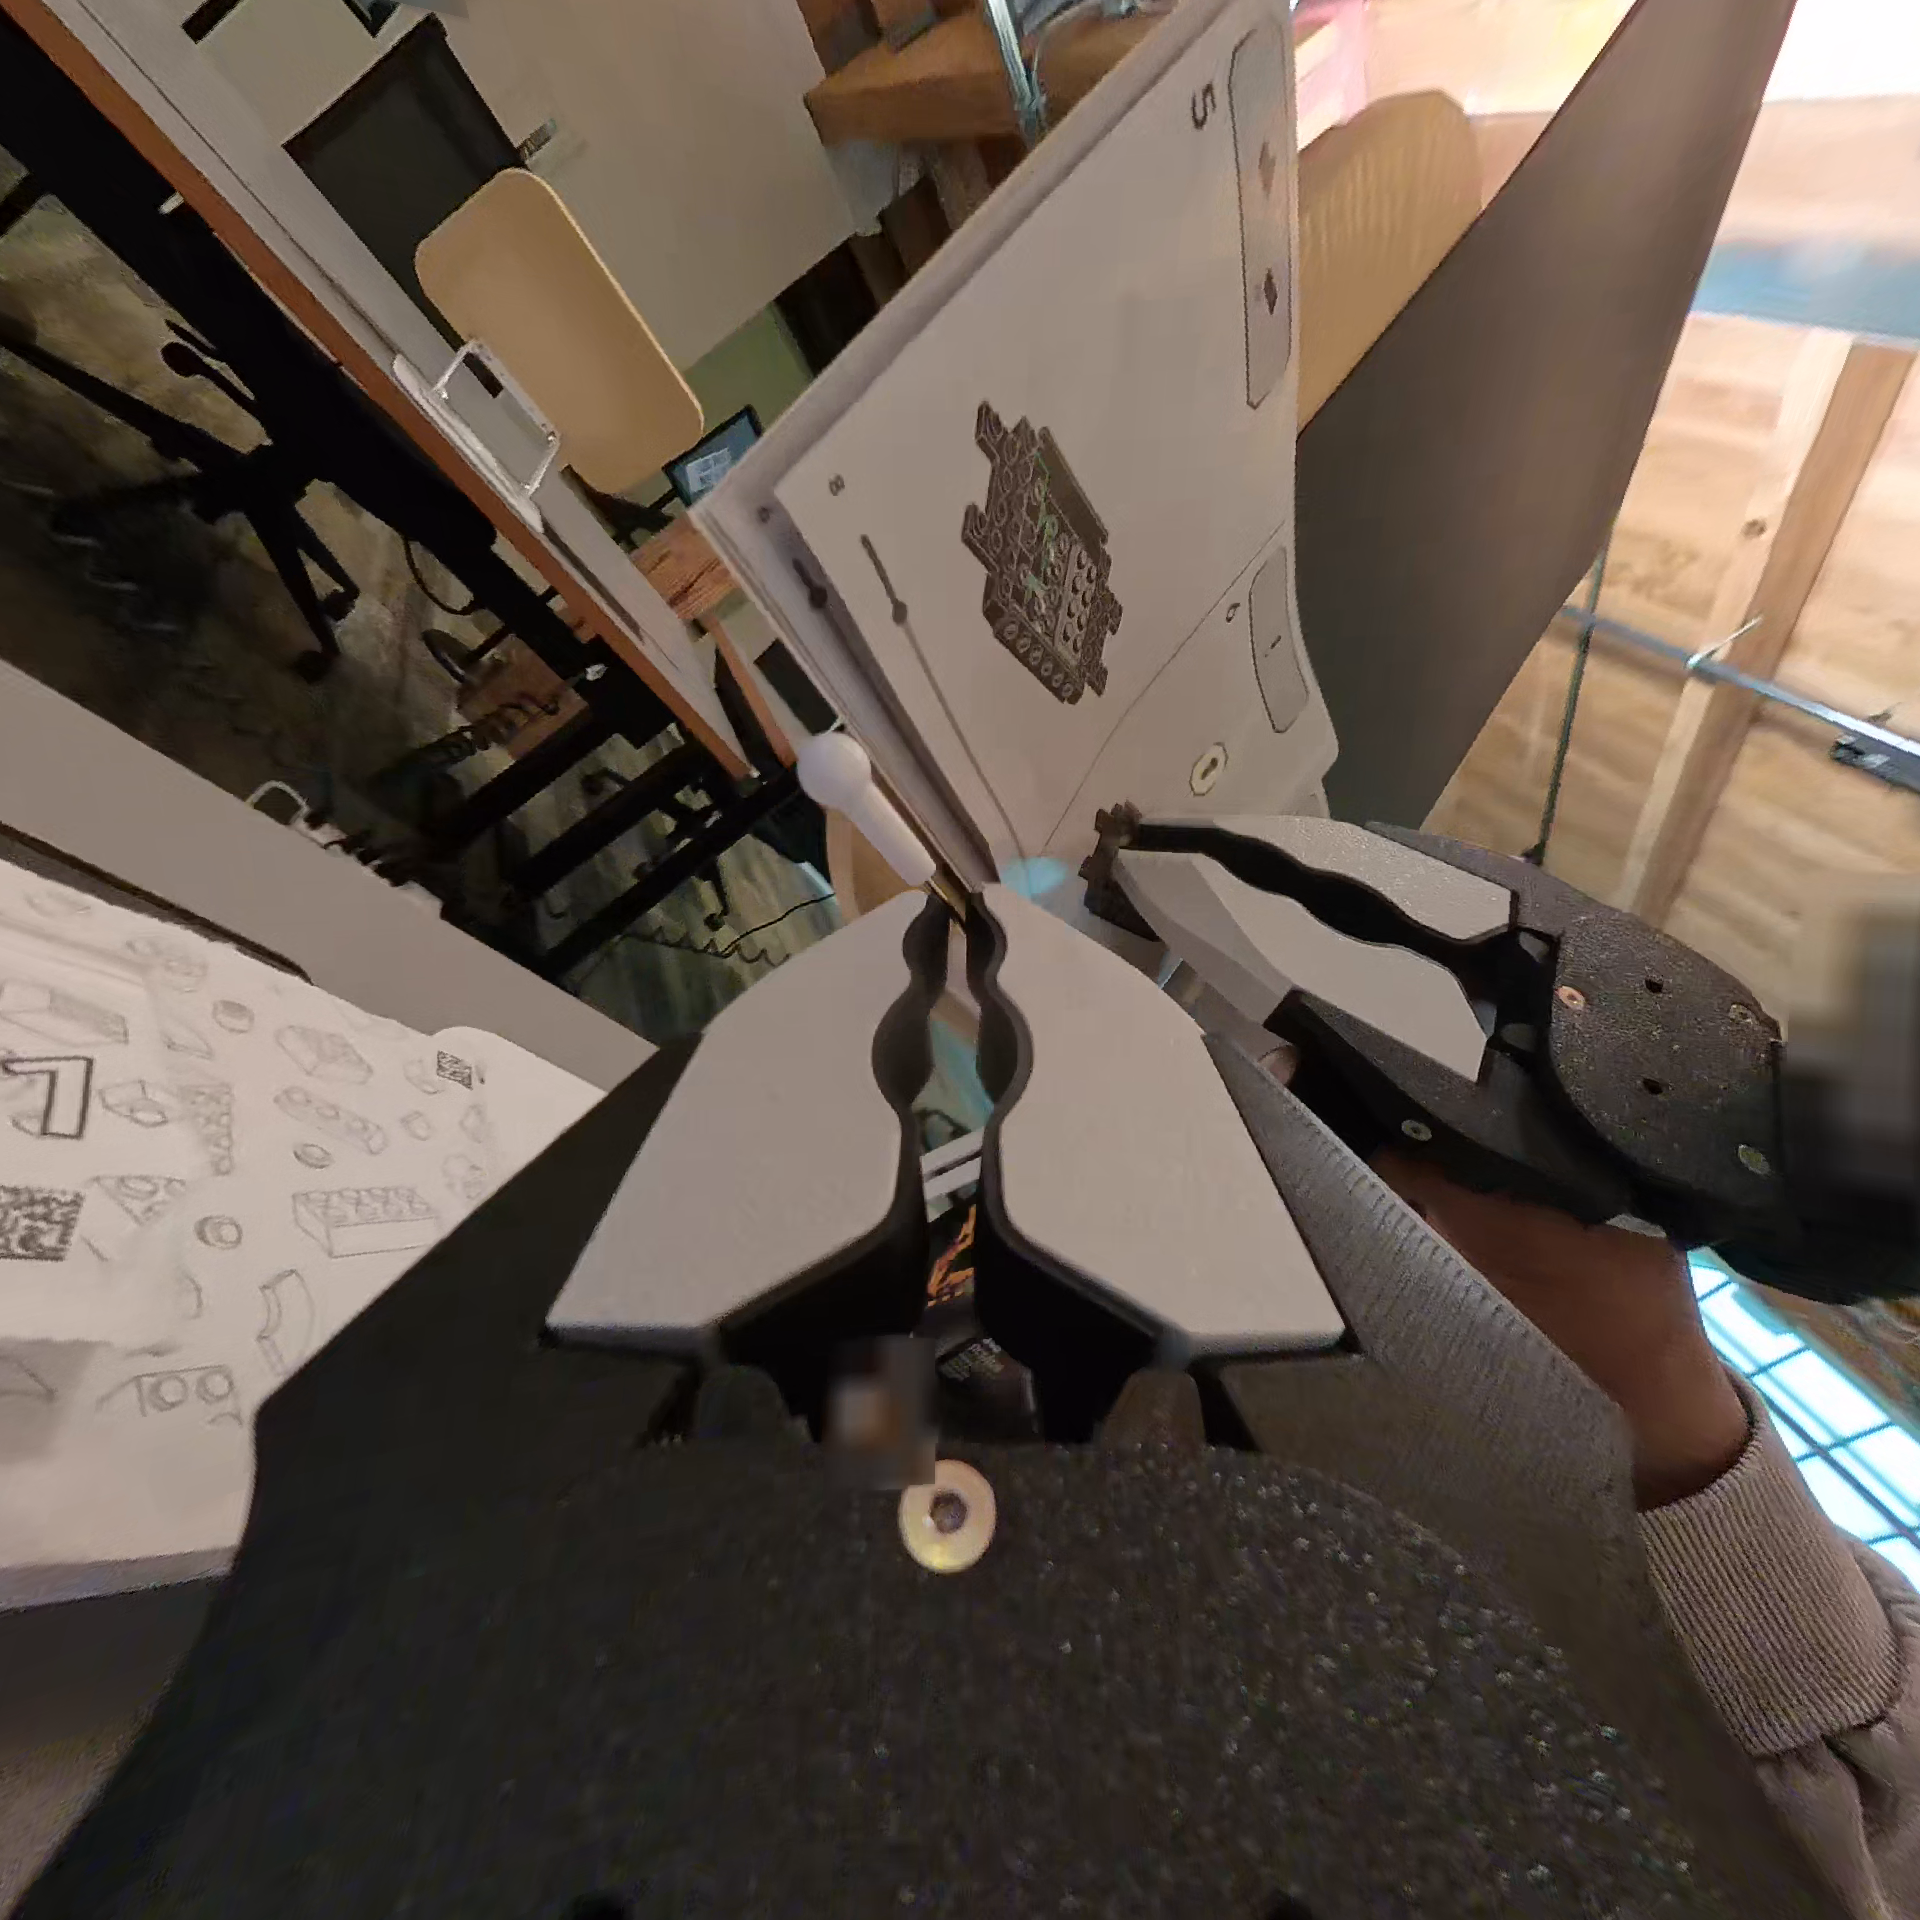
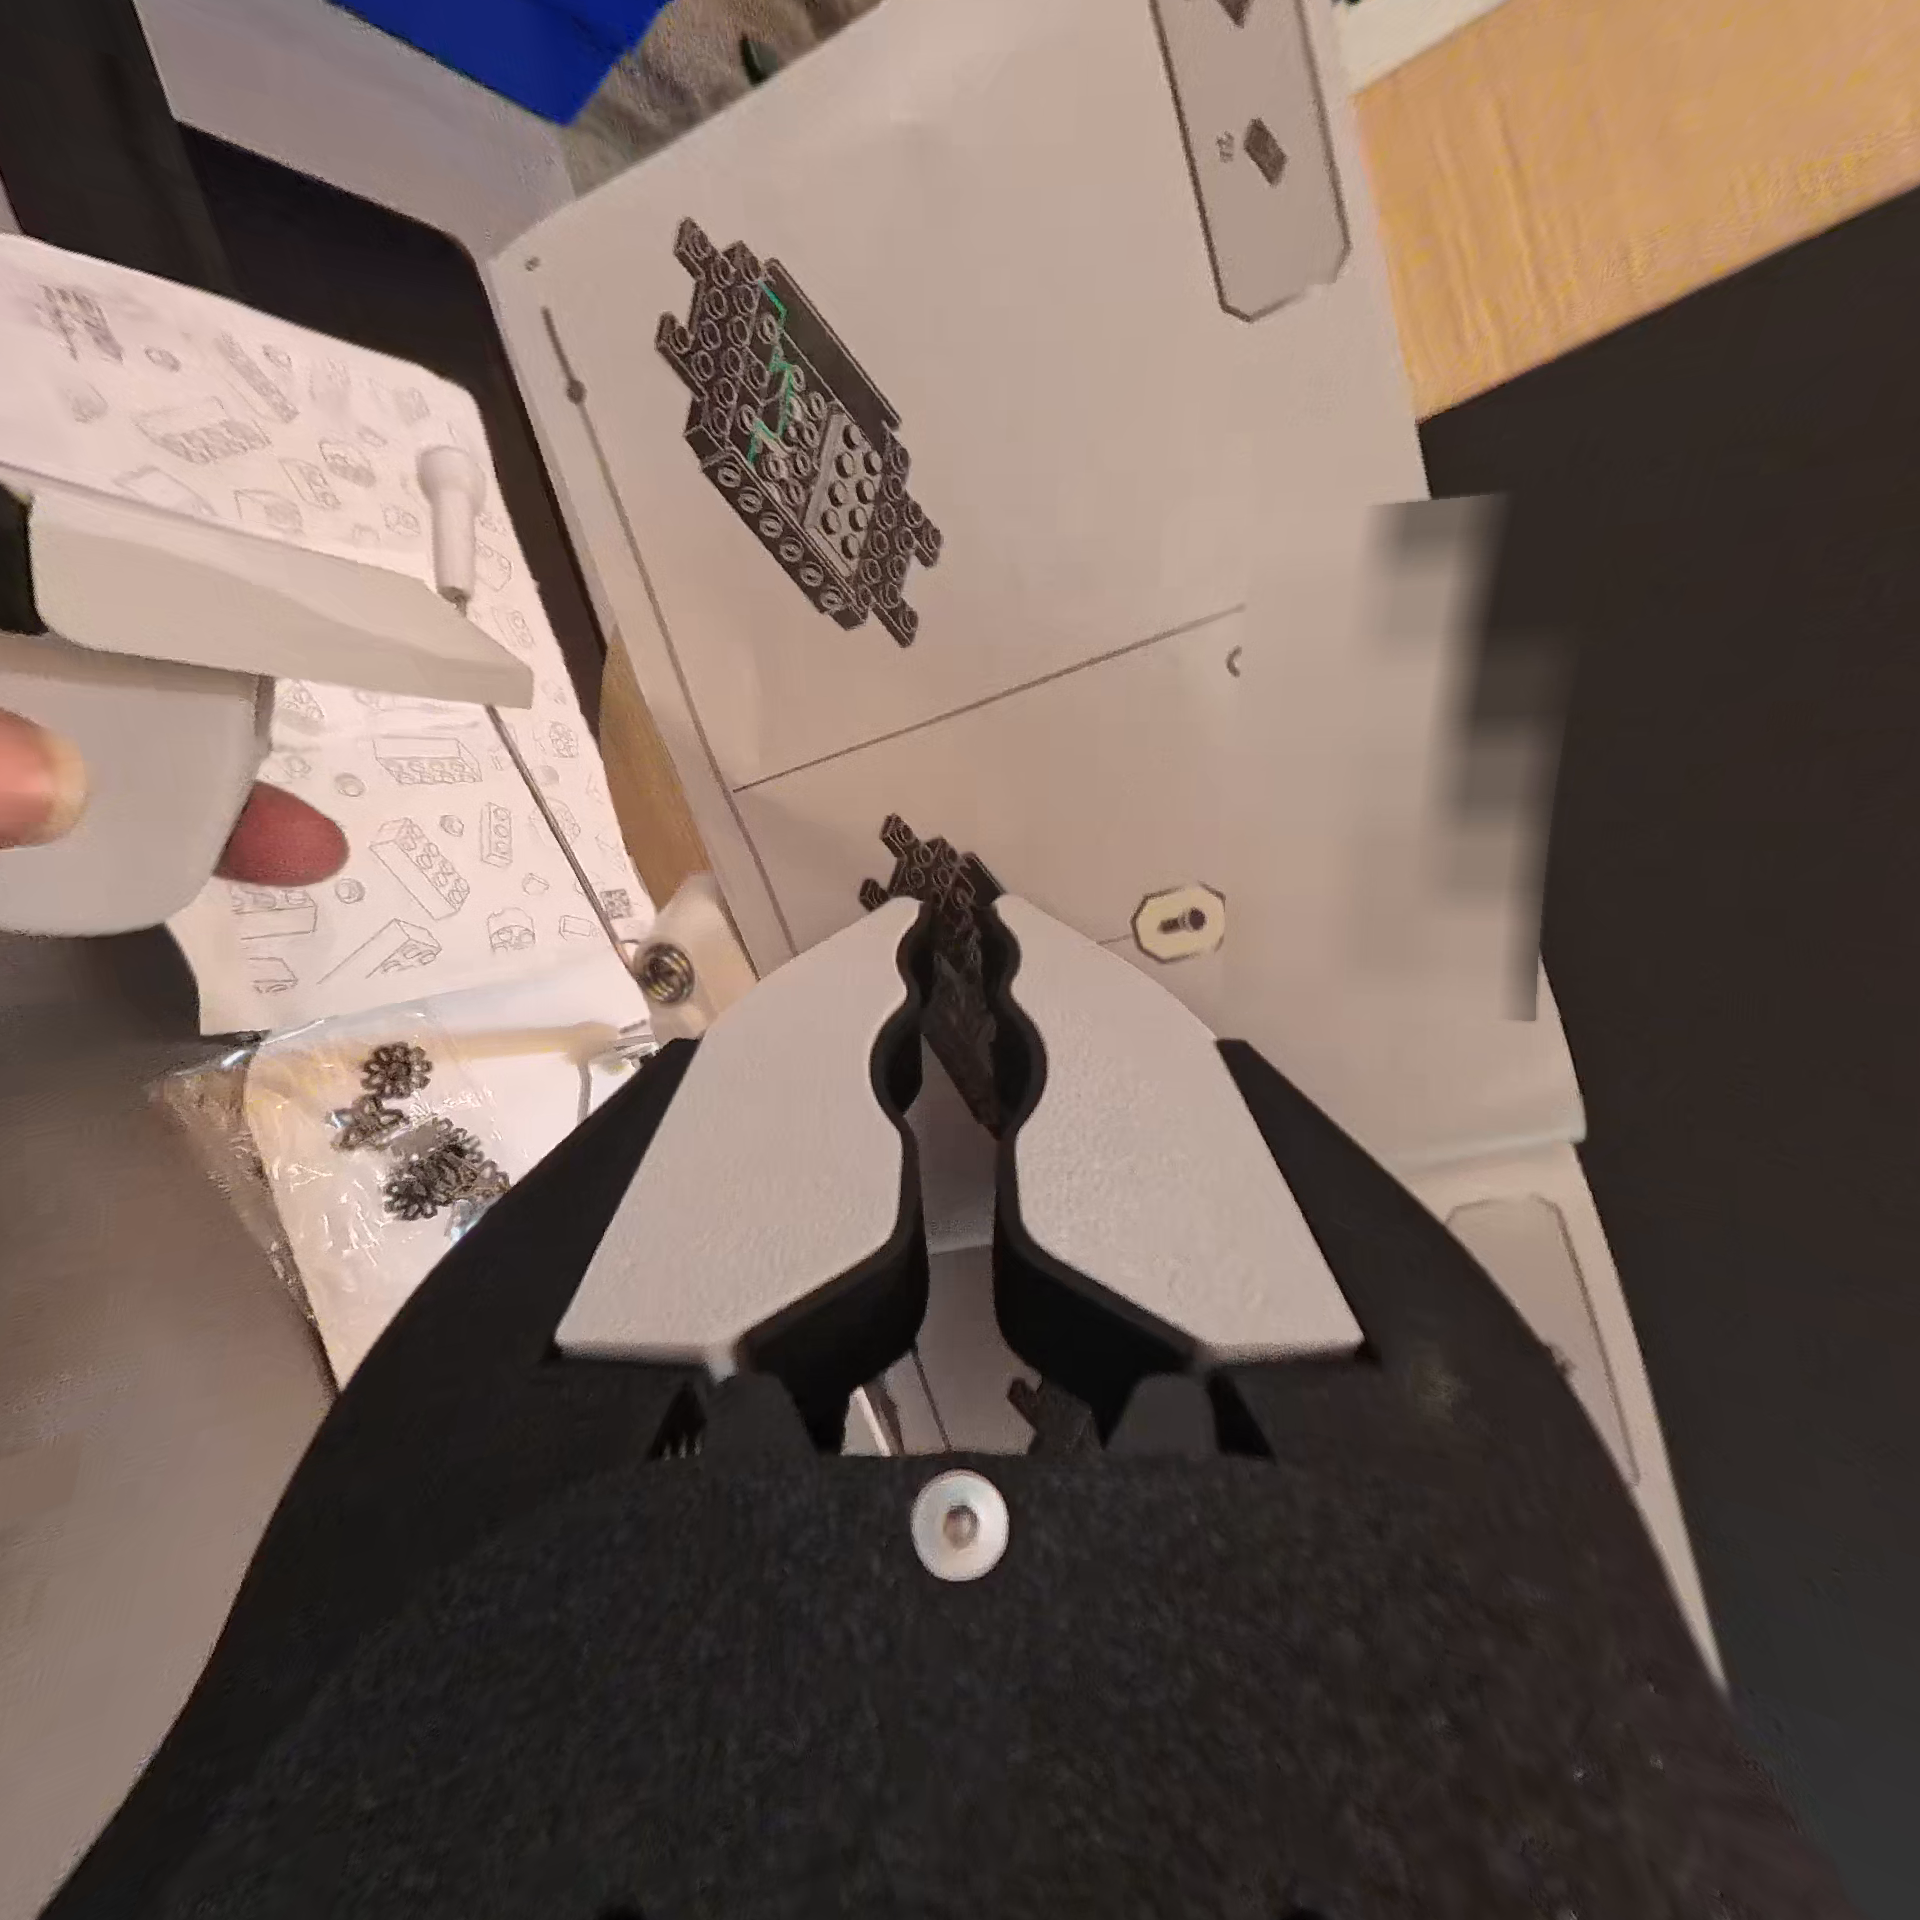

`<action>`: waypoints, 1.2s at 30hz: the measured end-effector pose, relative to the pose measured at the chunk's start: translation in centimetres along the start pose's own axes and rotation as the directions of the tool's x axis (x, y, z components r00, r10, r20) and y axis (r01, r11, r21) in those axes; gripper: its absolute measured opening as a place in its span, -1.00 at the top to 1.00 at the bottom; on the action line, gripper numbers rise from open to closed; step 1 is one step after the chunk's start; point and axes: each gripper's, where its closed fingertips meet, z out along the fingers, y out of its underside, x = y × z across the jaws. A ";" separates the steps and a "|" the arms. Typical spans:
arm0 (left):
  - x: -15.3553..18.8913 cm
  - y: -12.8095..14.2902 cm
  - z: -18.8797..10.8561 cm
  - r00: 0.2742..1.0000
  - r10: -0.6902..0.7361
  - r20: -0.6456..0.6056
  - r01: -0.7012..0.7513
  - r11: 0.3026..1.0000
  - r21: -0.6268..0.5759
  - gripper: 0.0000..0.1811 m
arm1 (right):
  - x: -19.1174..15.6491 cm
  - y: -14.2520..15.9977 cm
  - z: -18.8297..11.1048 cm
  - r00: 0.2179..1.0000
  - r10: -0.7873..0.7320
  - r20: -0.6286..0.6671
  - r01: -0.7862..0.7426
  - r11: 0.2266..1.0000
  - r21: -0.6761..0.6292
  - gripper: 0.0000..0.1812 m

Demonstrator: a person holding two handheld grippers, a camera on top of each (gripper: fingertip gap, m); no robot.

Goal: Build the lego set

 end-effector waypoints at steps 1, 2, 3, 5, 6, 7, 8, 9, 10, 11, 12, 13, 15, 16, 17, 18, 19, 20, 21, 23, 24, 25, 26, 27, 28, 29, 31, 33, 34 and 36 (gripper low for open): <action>0.1 0.0 -0.1 1.000 0.003 -0.008 -0.003 1.000 0.011 0.96 | -0.1 -0.2 0.1 1.000 -0.015 -0.003 0.015 1.000 -0.015 0.91; 0.3 0.0 -0.1 0.999 0.037 -0.006 -0.037 0.999 0.016 0.96 | -0.2 -0.3 0.2 1.000 -0.027 -0.003 0.027 0.999 -0.027 0.90; 0.7 -0.1 -0.2 0.996 0.092 -0.004 -0.092 0.996 0.018 0.96 | -0.4 -0.3 0.2 0.999 -0.034 0.002 0.034 0.999 -0.035 0.88; 1.7 -0.3 0.0 0.977 0.215 0.003 -0.215 0.977 0.007 0.97 | -0.3 -0.4 0.3 0.999 -0.035 -0.005 0.035 0.999 -0.027 0.89; 2.2 -0.4 0.2 0.962 0.273 0.002 -0.273 0.962 -0.008 0.97 | -0.3 -0.4 0.2 1.000 -0.024 -0.006 0.024 1.000 -0.015 0.90; 2.7 -0.5 0.5 0.943 0.334 0.002 -0.334 0.942 -0.028 0.97 | -0.3 -0.4 0.1 1.000 -0.002 -0.003 0.002 1.000 0.001 0.91; 3.3 -0.5 0.9 0.915 0.404 -0.002 -0.404 0.913 -0.052 0.97 | -0.3 -0.5 0.0 1.000 0.028 0.005 -0.028 0.999 0.017 0.93; 3.8 -0.4 1.3 0.878 0.479 -0.005 -0.478 0.875 -0.081 0.97 | -0.3 -0.5 0.0 0.998 0.061 0.018 -0.062 0.998 0.032 0.93; 4.4 -0.3 1.8 0.834 0.552 -0.013 -0.549 0.828 -0.114 0.98 | -0.4 -0.5 -0.1 0.995 0.098 0.034 -0.100 0.994 0.046 0.93; 4.9 -0.1 2.3 0.791 0.612 -0.027 -0.608 0.779 -0.150 0.98 | -0.3 -0.6 -0.1 0.990 0.134 0.048 -0.136 0.989 0.058 0.93; 5.2 0.2 2.9 0.752 0.658 -0.039 -0.652 0.733 -0.191 0.98 | -0.3 -0.6 -0.1 0.984 0.169 0.064 -0.173 0.982 0.068 0.93; 5.4 0.4 3.4 0.712 0.700 -0.050 -0.690 0.686 -0.228 0.98 | -0.3 -0.6 -0.1 0.976 0.202 0.079 -0.208 0.975 0.077 0.93; 5.7 0.9 4.3 0.635 0.768 -0.080 -0.752 0.592 -0.288 0.98 | -0.3 -0.6 -0.1 0.961 0.256 0.106 -0.265 0.960 0.089 0.94; 5.5 0.9 4.6 0.604 0.794 -0.078 -0.771 0.555 -0.313 0.98 | -0.2 -0.6 -0.2 0.955 0.275 0.114 -0.286 0.954 0.095 0.95; 5.3 0.9 4.8 0.595 0.800 -0.080 -0.773 0.541 -0.331 0.97 | -0.2 -0.6 -0.3 0.946 0.297 0.129 -0.310 0.945 0.101 0.95; 5.2 1.0 5.0 0.599 0.796 -0.087 -0.769 0.541 -0.341 0.97 | -0.2 -0.5 -0.4 0.937 0.319 0.143 -0.335 0.936 0.106 0.94; 5.1 1.0 5.1 0.594 0.799 -0.090 -0.771 0.534 -0.347 0.97 | -0.2 -0.4 -0.7 0.929 0.336 0.157 -0.354 0.929 0.111 0.91; 5.0 1.0 5.2 0.584 0.807 -0.093 -0.777 0.522 -0.351 0.97 | -0.2 -0.4 -1.1 0.920 0.352 0.170 -0.374 0.920 0.119 0.88; 5.0 1.0 5.3 0.583 0.807 -0.096 -0.777 0.519 -0.355 0.97 | 0.0 -0.3 -1.6 0.913 0.367 0.178 -0.392 0.910 0.133 0.85; 4.9 1.0 5.5 0.587 0.804 -0.099 -0.773 0.520 -0.364 0.97 | 0.7 0.1 -3.1 0.907 0.384 0.175 -0.413 0.893 0.178 0.84; 4.9 1.0 5.5 0.591 0.800 -0.099 -0.769 0.523 -0.366 0.97 | 1.2 0.6 -3.9 0.907 0.391 0.157 -0.416 0.888 0.197 0.84; 4.9 1.0 5.5 0.598 0.795 -0.099 -0.765 0.530 -0.367 0.97 | 1.9 1.3 -4.6 0.911 0.393 0.126 -0.412 0.887 0.209 0.84; 4.9 1.0 5.5 0.604 0.791 -0.099 -0.761 0.535 -0.366 0.97 | 2.7 2.5 -5.2 0.916 0.392 0.080 -0.400 0.892 0.211 0.84; 4.9 0.9 5.5 0.604 0.791 -0.097 -0.760 0.536 -0.366 0.97 | 3.7 3.9 -5.7 0.922 0.386 0.020 -0.383 0.902 0.199 0.84; 4.9 0.8 5.4 0.600 0.795 -0.092 -0.762 0.533 -0.367 0.96 | 4.6 5.6 -6.1 0.924 0.380 -0.038 -0.367 0.912 0.182 0.83; 4.8 0.7 5.1 0.590 0.802 -0.089 -0.768 0.524 -0.369 0.95 | 5.3 7.2 -6.4 0.923 0.374 -0.089 -0.357 0.920 0.161 0.82; 4.7 0.3 4.5 0.578 0.813 -0.071 -0.772 0.516 -0.372 0.89 | 6.4 10.3 -6.7 0.920 0.346 -0.185 -0.332 0.937 0.104 0.79; 4.1 -0.2 3.8 0.568 0.823 -0.026 -0.768 0.518 -0.377 0.90 | 7.3 13.2 -6.7 0.913 0.299 -0.278 -0.301 0.953 0.037 0.75; 3.7 -0.5 3.6 0.554 0.832 -0.004 -0.770 0.511 -0.382 0.91 | 7.4 14.2 -6.5 0.909 0.289 -0.300 -0.296 0.955 0.023 0.72; 2.7 -0.7 3.4 0.533 0.846 0.022 -0.767 0.494 -0.410 0.91 | 7.4 15.0 -6.6 0.892 0.309 -0.329 -0.313 0.949 0.044 0.71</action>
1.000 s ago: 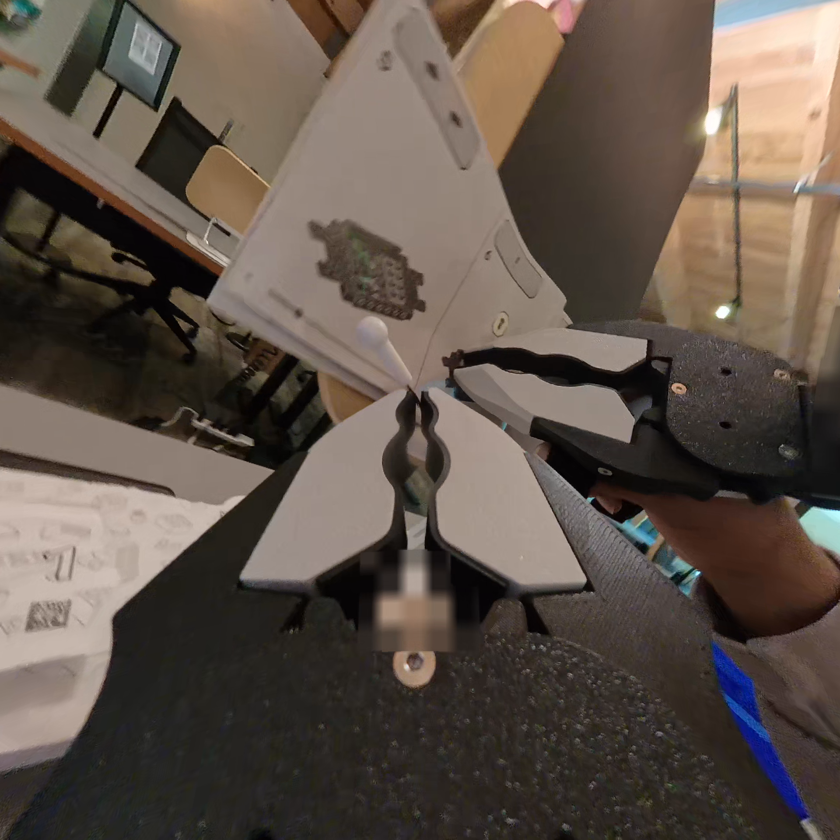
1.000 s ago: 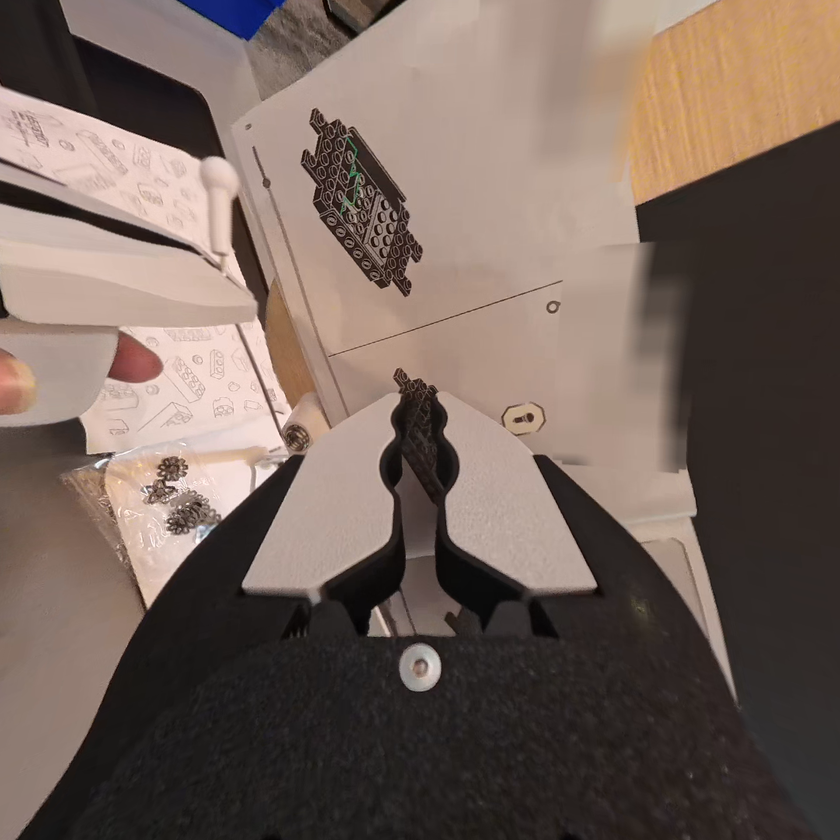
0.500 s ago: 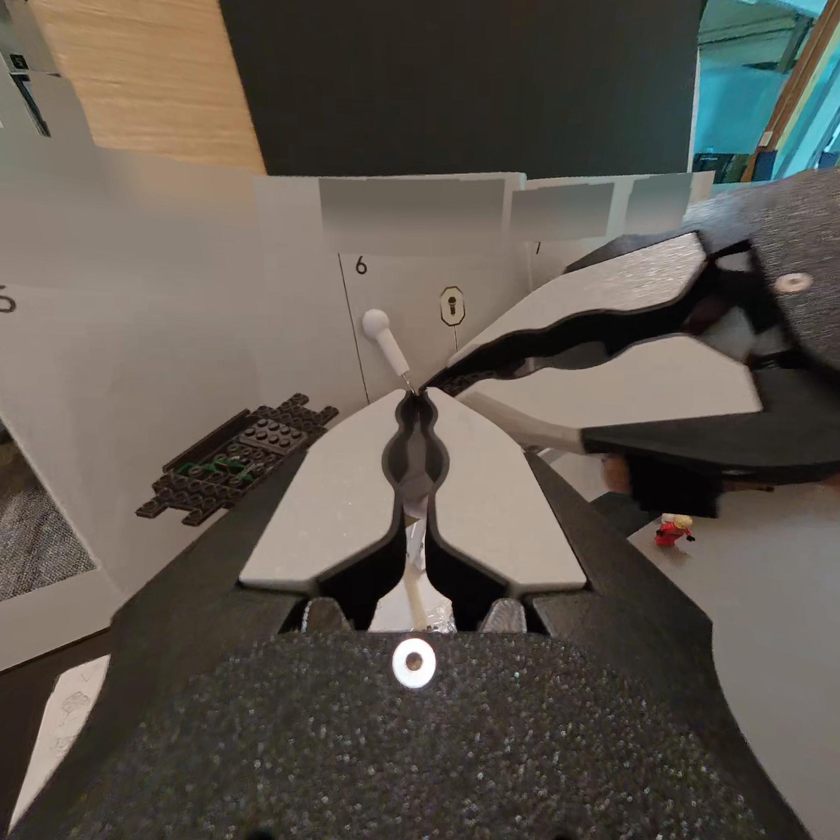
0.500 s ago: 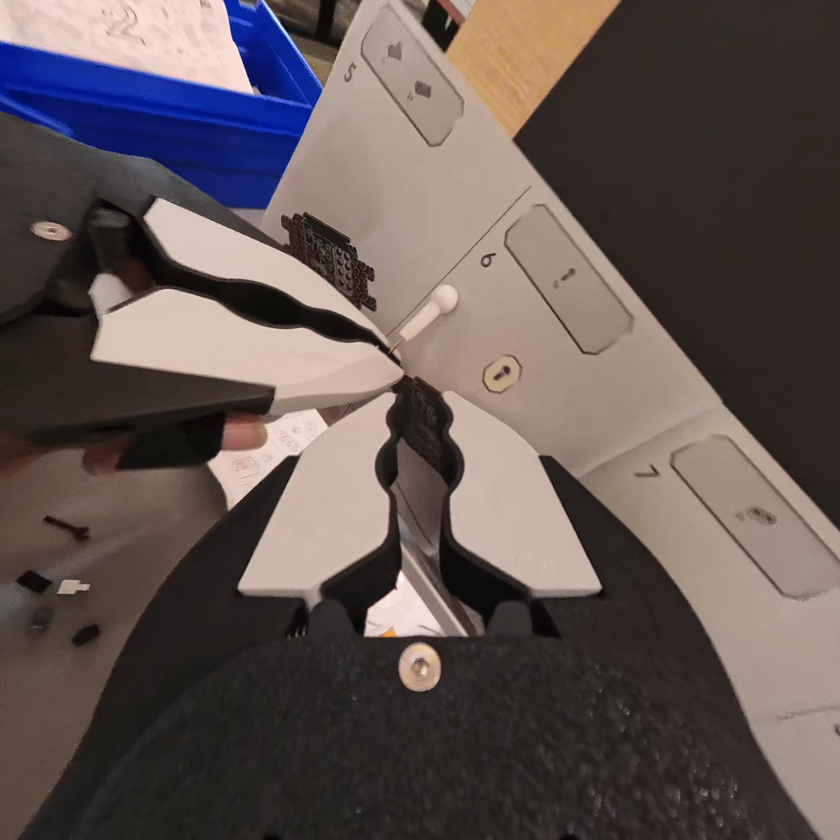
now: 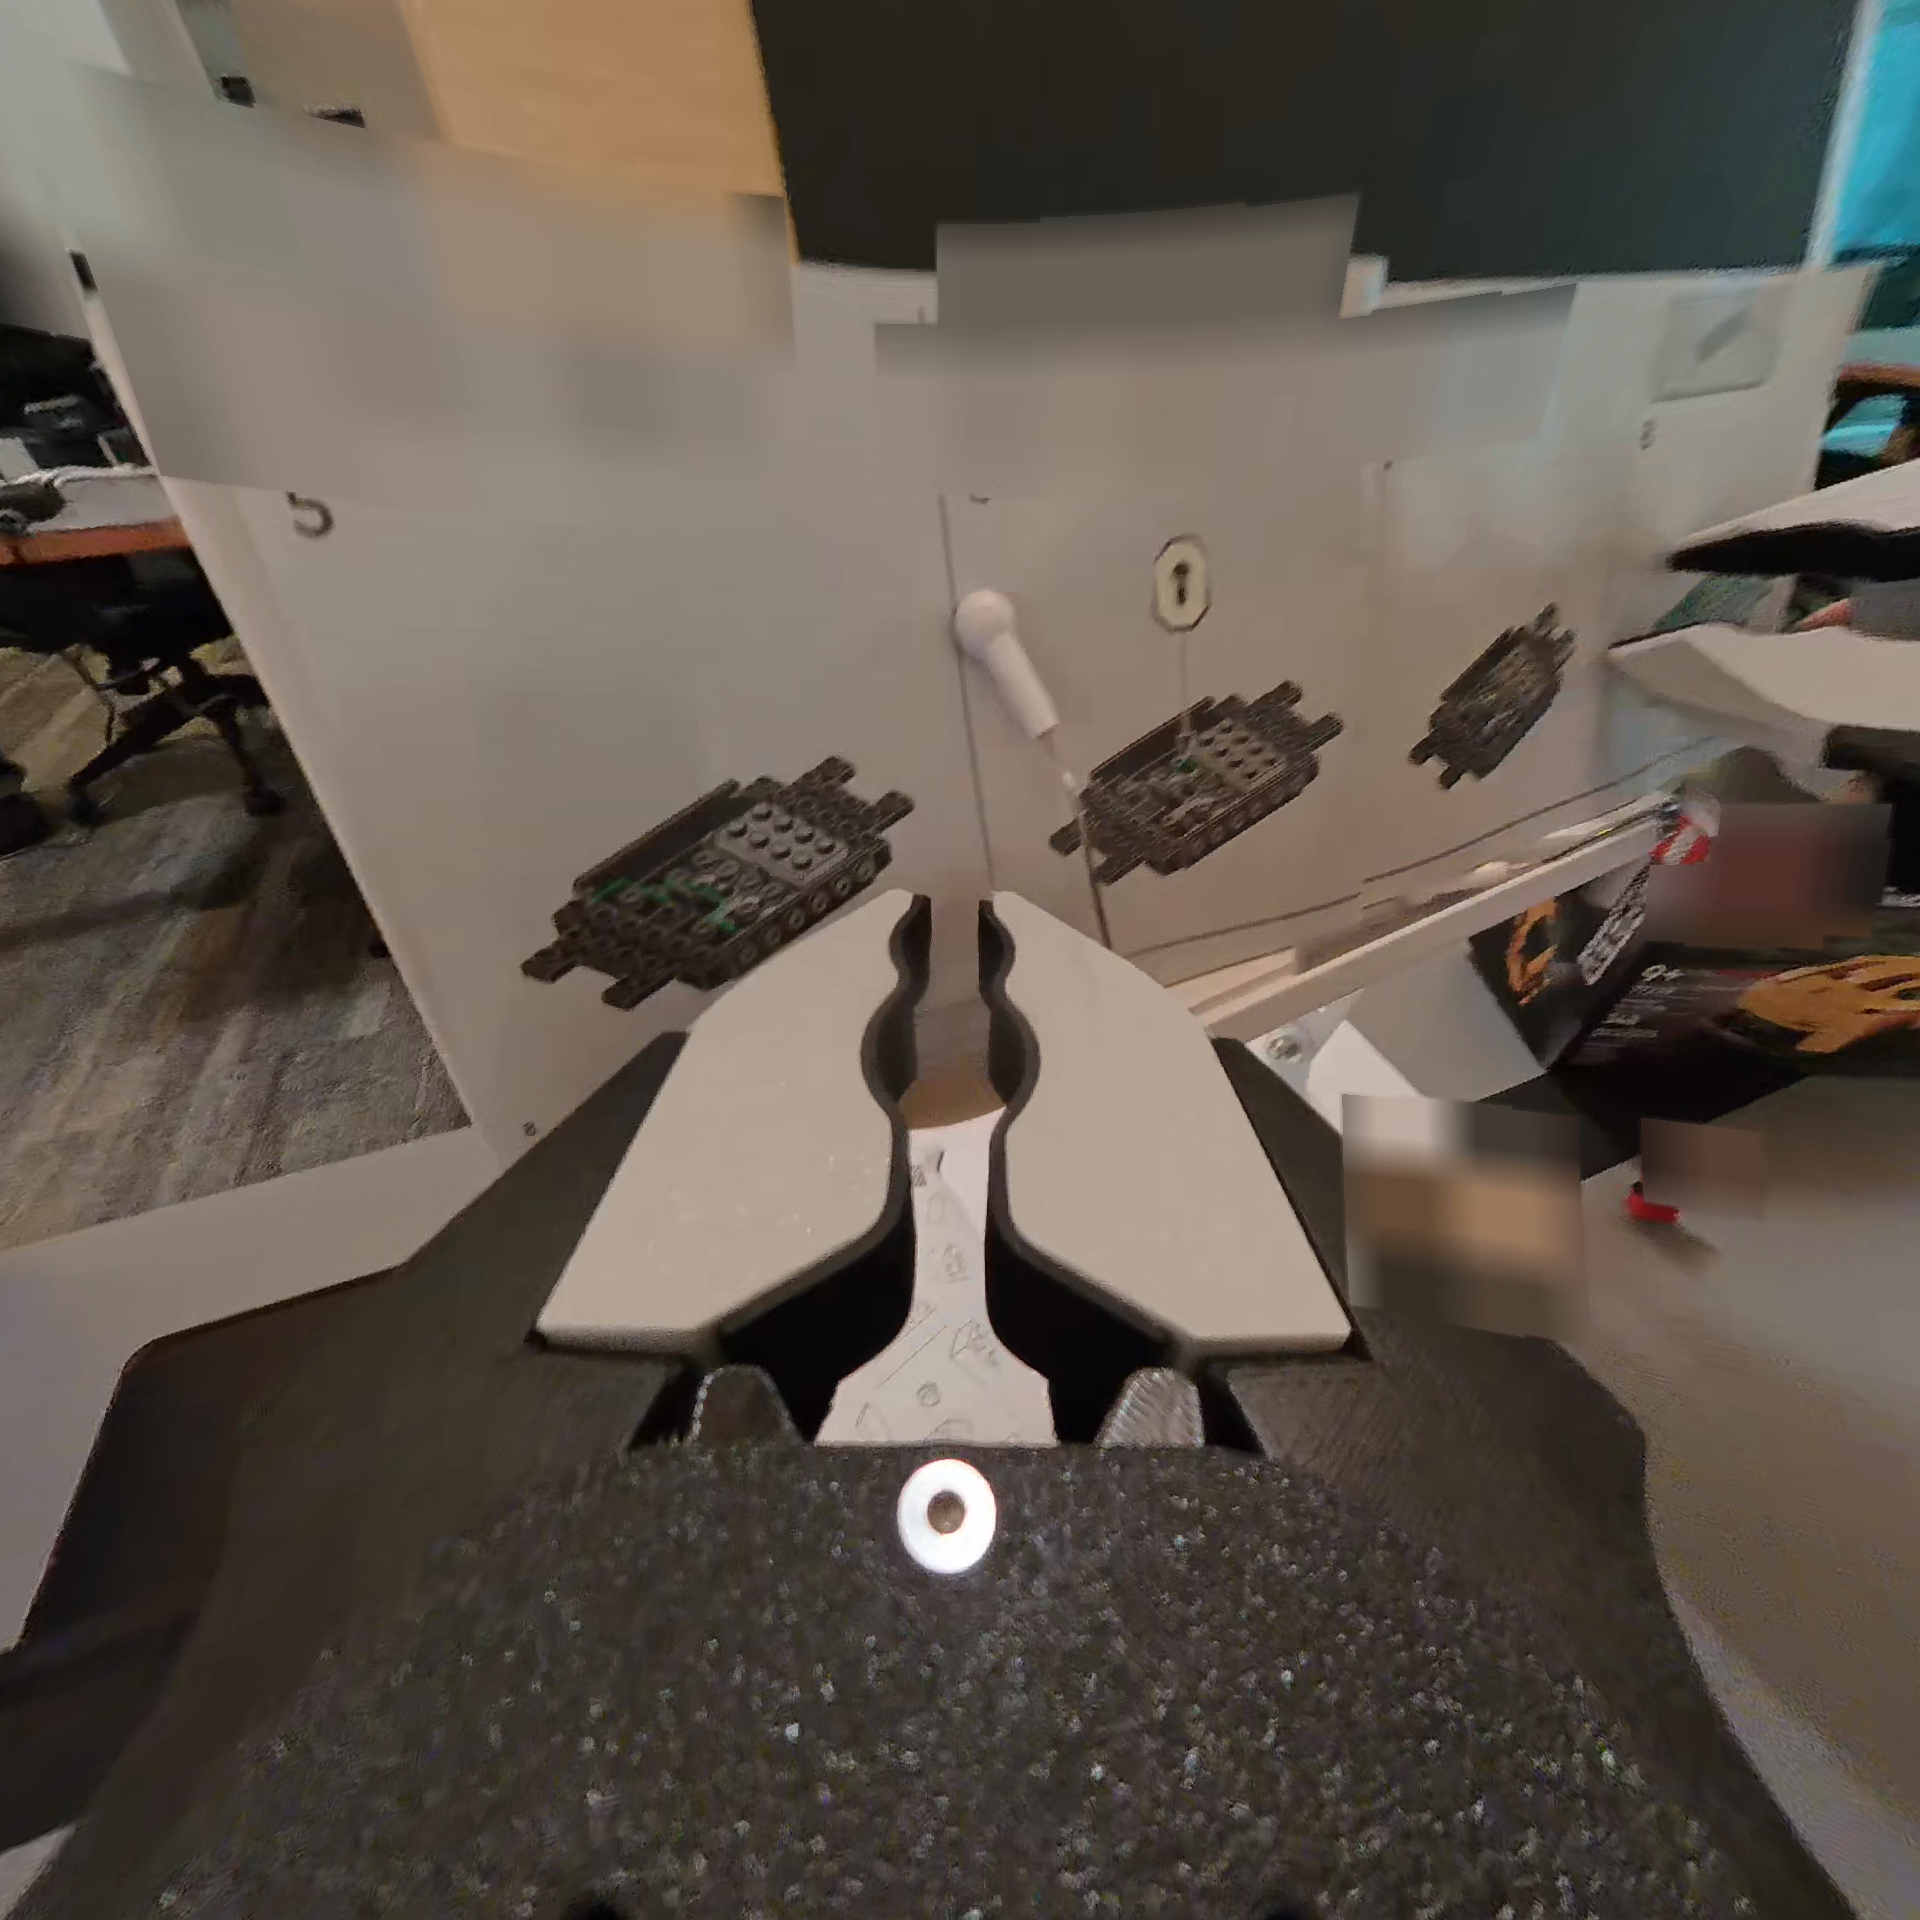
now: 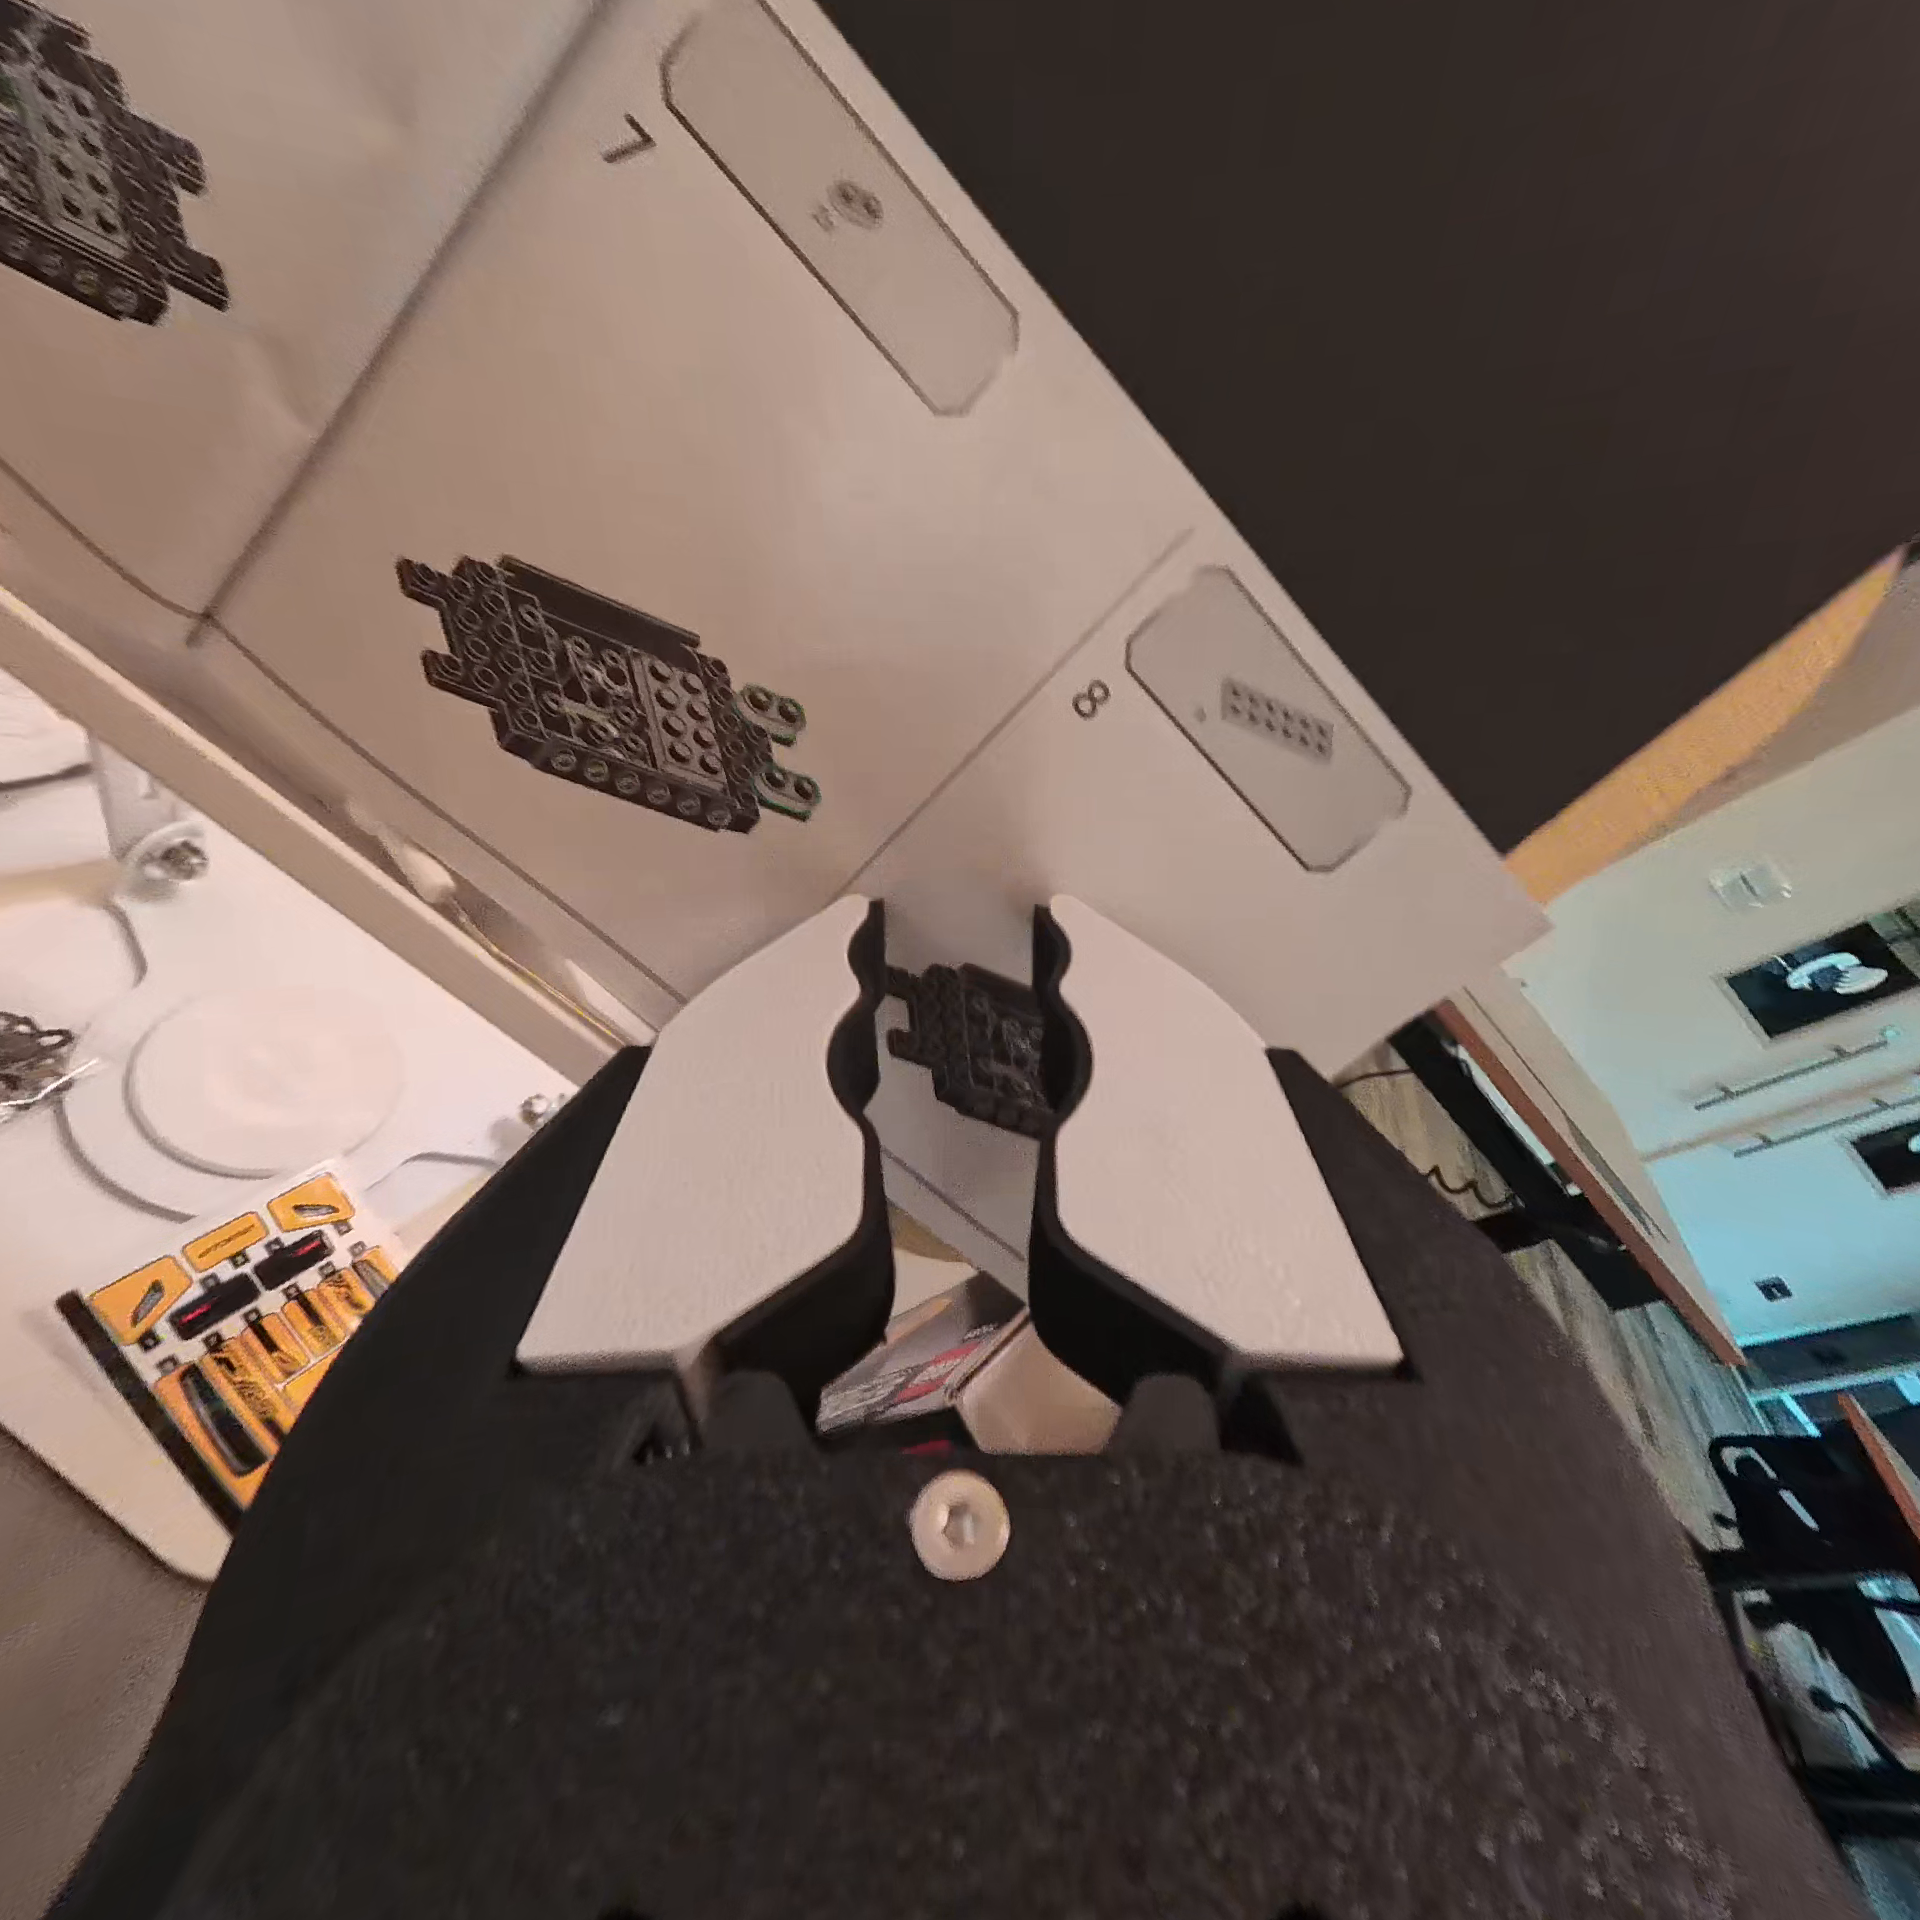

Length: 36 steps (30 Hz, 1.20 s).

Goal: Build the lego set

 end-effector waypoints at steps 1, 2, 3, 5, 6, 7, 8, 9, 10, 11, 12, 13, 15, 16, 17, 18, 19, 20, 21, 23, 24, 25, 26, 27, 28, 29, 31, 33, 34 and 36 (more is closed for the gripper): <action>-0.3 0.5 0.3 1.000 0.000 0.009 0.000 1.000 -0.023 0.92 | 0.2 0.3 0.0 1.000 0.007 -0.022 -0.007 1.000 -0.003 0.69; -0.5 0.9 0.6 1.000 -0.001 0.017 0.002 0.999 -0.038 0.94 | 0.5 0.6 -0.1 0.999 0.011 -0.044 -0.012 1.000 -0.007 0.69; -0.7 0.8 0.7 1.000 0.002 0.024 -0.001 1.000 -0.026 0.98 | 0.7 0.8 -0.1 0.998 0.015 -0.062 -0.016 1.000 -0.014 0.69; -0.8 0.8 0.9 1.000 0.009 0.030 -0.009 1.000 -0.024 1.00 | 0.9 1.1 -0.1 0.997 0.033 -0.074 -0.034 0.999 -0.015 0.69; -0.7 0.7 0.9 1.000 0.010 0.028 -0.009 1.000 -0.023 1.00 | 1.0 1.3 -0.1 0.996 0.047 -0.076 -0.048 0.999 -0.017 0.69; -0.7 0.7 1.0 1.000 0.010 0.028 -0.009 1.000 -0.024 1.00 | 1.1 1.3 -0.1 0.995 0.061 -0.076 -0.063 0.998 -0.020 0.69; -0.8 0.7 1.1 0.999 0.012 0.032 -0.011 1.000 -0.024 1.00 | 1.1 1.3 0.0 0.994 0.076 -0.073 -0.077 0.997 -0.022 0.69; -0.8 0.7 1.1 0.999 0.014 0.035 -0.013 1.000 -0.024 1.00 | 1.1 1.3 0.0 0.994 0.084 -0.073 -0.086 0.996 -0.021 0.69; -0.9 0.7 1.1 0.999 0.016 0.036 -0.015 1.000 -0.023 1.00 | 1.0 1.3 -0.1 0.994 0.086 -0.073 -0.088 0.996 -0.020 0.70; -0.9 0.7 1.1 0.999 0.013 0.034 -0.012 1.000 -0.023 1.00 | 1.0 1.2 -0.2 0.993 0.090 -0.073 -0.092 0.996 -0.018 0.70; -0.9 0.7 1.1 0.999 0.010 0.031 -0.010 1.000 -0.023 1.00 | 0.9 1.1 -0.4 0.992 0.106 -0.067 -0.106 0.994 -0.006 0.70; -0.9 0.8 1.0 1.000 0.008 0.026 -0.007 1.000 -0.021 1.00 | 1.0 1.0 -0.7 0.989 0.137 -0.056 -0.136 0.991 0.010 0.70; -0.8 0.8 0.8 1.000 0.001 0.013 -0.001 1.000 -0.018 1.00 | 0.8 1.0 -1.7 0.973 0.231 -0.010 -0.230 0.972 0.044 0.68; -0.8 0.8 0.6 1.000 -0.008 0.013 0.008 1.000 -0.021 0.99 | 0.6 0.9 -2.4 0.960 0.278 0.017 -0.279 0.958 0.067 0.67; -0.8 0.7 0.1 1.000 -0.018 0.015 0.018 1.000 -0.018 0.95 | 0.4 0.8 -3.2 0.948 0.314 0.045 -0.317 0.944 0.089 0.67; -0.5 0.3 -0.5 1.000 -0.028 0.012 0.028 1.000 0.001 0.94 | 0.0 0.6 -4.2 0.938 0.339 0.071 -0.346 0.931 0.114 0.66; -0.2 -0.2 -1.4 0.999 -0.036 0.007 0.035 0.999 0.029 0.95 | -0.4 0.5 -5.2 0.931 0.354 0.090 -0.364 0.921 0.137 0.65; 0.2 -0.7 -2.4 0.999 -0.035 0.002 0.035 0.998 0.053 0.98 | -0.7 0.5 -6.4 0.926 0.363 0.101 -0.375 0.913 0.160 0.65; 0.5 -1.1 -3.4 1.000 -0.023 0.008 0.022 0.997 0.077 1.00 | -1.0 0.4 -7.7 0.921 0.373 0.110 -0.388 0.903 0.183 0.66; 0.7 -1.6 -5.3 0.999 0.032 0.043 -0.036 0.994 0.107 1.00 | -2.3 0.5 -10.3 0.908 0.389 0.156 -0.415 0.886 0.205 0.76; 0.5 -1.8 -6.2 0.996 0.057 0.071 -0.065 0.991 0.113 1.00 | -3.0 0.6 -11.6 0.902 0.394 0.176 -0.426 0.881 0.209 0.82; 0.2 -1.9 -7.0 0.992 0.073 0.102 -0.085 0.990 0.115 1.00 | -3.6 0.7 -12.9 0.894 0.404 0.196 -0.441 0.872 0.214 0.90; 0.0 -1.9 -7.7 0.989 0.077 0.124 -0.091 0.989 0.115 1.00 | -4.2 0.9 -14.2 0.883 0.417 0.214 -0.460 0.861 0.218 0.97; -0.2 -2.0 -8.3 0.988 0.067 0.139 -0.084 0.989 0.122 1.00 | -4.6 1.1 -15.4 0.870 0.442 0.221 -0.486 0.846 0.221 1.00; -0.3 -2.1 -8.8 0.987 0.053 0.150 -0.073 0.989 0.130 1.00 | -5.2 1.4 -16.5 0.857 0.459 0.232 -0.507 0.833 0.222 1.00; -0.5 -2.1 -9.0 0.985 0.046 0.164 -0.068 0.989 0.134 1.00 | -5.6 1.7 -17.3 0.842 0.486 0.237 -0.532 0.820 0.212 1.00; -1.2 -2.4 -8.9 0.975 0.061 0.212 -0.091 0.987 0.133 1.00 | -6.8 2.6 -18.5 0.813 0.528 0.246 -0.575 0.796 0.192 1.00; -1.9 -2.8 -8.4 0.970 0.068 0.234 -0.100 0.987 0.128 1.00 | -7.5 4.0 -18.9 0.810 0.544 0.219 -0.582 0.794 0.179 1.00; -2.2 -3.1 -8.1 0.969 0.061 0.239 -0.096 0.986 0.134 1.00 | -7.7 4.6 -19.0 0.804 0.555 0.213 -0.591 0.786 0.181 1.00; -3.0 -4.0 -7.6 0.967 0.040 0.251 -0.083 0.983 0.165 1.00 | -8.4 5.3 -18.7 0.807 0.541 0.238 -0.584 0.792 0.180 1.00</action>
